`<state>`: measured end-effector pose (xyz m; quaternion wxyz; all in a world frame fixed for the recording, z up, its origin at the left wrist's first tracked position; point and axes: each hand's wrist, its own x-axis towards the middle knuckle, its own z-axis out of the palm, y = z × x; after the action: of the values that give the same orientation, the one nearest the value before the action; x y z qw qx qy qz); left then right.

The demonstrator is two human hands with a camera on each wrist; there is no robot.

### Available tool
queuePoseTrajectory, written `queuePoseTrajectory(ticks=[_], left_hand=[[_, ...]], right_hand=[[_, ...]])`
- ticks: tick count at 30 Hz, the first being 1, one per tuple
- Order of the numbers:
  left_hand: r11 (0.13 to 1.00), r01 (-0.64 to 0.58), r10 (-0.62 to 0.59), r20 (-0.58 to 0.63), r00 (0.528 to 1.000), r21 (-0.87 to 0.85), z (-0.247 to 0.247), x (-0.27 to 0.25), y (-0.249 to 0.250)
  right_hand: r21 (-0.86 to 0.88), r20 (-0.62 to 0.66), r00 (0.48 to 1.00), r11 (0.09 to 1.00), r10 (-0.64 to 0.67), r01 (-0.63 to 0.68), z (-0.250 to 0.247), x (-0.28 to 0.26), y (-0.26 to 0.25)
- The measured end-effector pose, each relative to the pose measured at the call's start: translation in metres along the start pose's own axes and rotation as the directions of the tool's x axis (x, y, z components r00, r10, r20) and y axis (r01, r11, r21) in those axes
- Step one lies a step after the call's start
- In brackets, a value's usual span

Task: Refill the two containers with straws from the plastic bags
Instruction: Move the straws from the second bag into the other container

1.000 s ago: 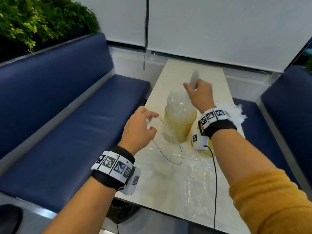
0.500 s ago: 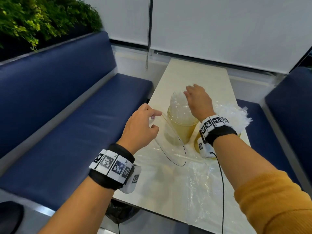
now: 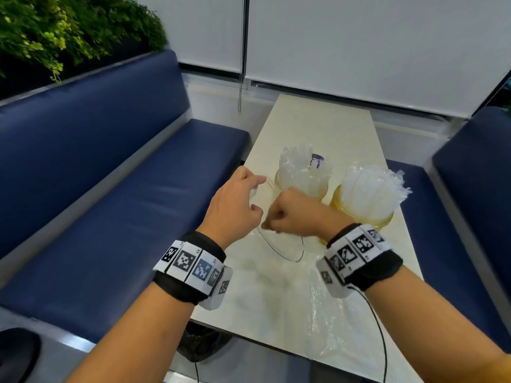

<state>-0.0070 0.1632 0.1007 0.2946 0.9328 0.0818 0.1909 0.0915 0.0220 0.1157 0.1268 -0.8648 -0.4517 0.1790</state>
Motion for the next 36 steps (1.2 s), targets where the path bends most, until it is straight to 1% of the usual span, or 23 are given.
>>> queuePoseTrajectory(ticks=[2,3,5,7,9,11,13,16,18,22,25,31,34,36], left_hand=[[1.0,-0.019,0.019,-0.001,1.0,-0.017,0.0,-0.001,0.002],[0.999,-0.03,0.03,-0.003,1.0,-0.025,0.001,-0.002,0.003],[0.998,-0.051,0.051,-0.008,0.999,-0.031,0.002,-0.004,0.004],[0.998,-0.059,0.059,-0.017,0.998,-0.03,0.002,-0.007,0.002],[0.997,-0.057,0.057,-0.02,0.998,-0.042,0.003,-0.009,0.0],[0.996,-0.055,0.054,-0.019,0.998,-0.068,0.006,-0.011,-0.001],[0.994,-0.063,0.061,-0.019,0.998,-0.095,0.01,-0.014,0.0],[0.987,-0.093,0.09,-0.024,0.996,-0.134,0.015,-0.016,0.003],[0.985,-0.104,0.103,-0.018,0.995,-0.14,0.017,-0.017,0.005],[0.99,-0.092,0.096,0.037,0.995,-0.105,0.013,-0.022,0.007],[0.994,-0.095,0.099,0.072,0.992,-0.052,0.01,-0.025,0.005],[0.994,-0.098,0.089,0.175,0.981,0.042,0.013,-0.03,0.003],[0.993,-0.081,0.062,0.207,0.976,0.084,0.018,-0.03,0.003],[0.985,-0.083,0.05,0.212,0.976,0.15,0.023,-0.029,0.004]], right_hand=[[-0.021,0.031,1.0,1.0,0.005,-0.004,0.023,0.001,-0.008],[-0.042,0.04,0.999,0.999,0.032,-0.031,0.031,0.003,-0.009],[-0.133,0.08,0.988,0.984,0.129,-0.117,0.046,0.007,-0.005],[-0.299,0.167,0.959,0.939,0.229,-0.172,0.058,0.01,-0.001],[-0.469,0.217,0.932,0.869,0.289,-0.16,0.065,0.01,0.0],[-0.549,0.229,0.922,0.824,0.312,-0.142,0.069,0.01,-0.001],[-0.562,0.231,0.915,0.813,0.332,-0.153,0.072,0.012,-0.002],[-0.56,0.167,0.925,0.805,0.342,-0.197,0.081,0.014,-0.001],[-0.551,0.148,0.925,0.805,0.351,-0.217,0.083,0.014,-0.001],[-0.513,0.2,0.904,0.826,0.379,-0.233,0.078,0.013,-0.001],[-0.487,0.235,0.9,0.846,0.366,-0.217,0.066,0.006,-0.004],[-0.52,0.222,0.921,0.838,0.32,-0.166,0.023,-0.009,-0.019],[-0.576,0.234,0.925,0.809,0.299,-0.116,0.006,-0.018,-0.028],[-0.621,0.234,0.93,0.779,0.284,-0.081,-0.004,-0.025,-0.036]])
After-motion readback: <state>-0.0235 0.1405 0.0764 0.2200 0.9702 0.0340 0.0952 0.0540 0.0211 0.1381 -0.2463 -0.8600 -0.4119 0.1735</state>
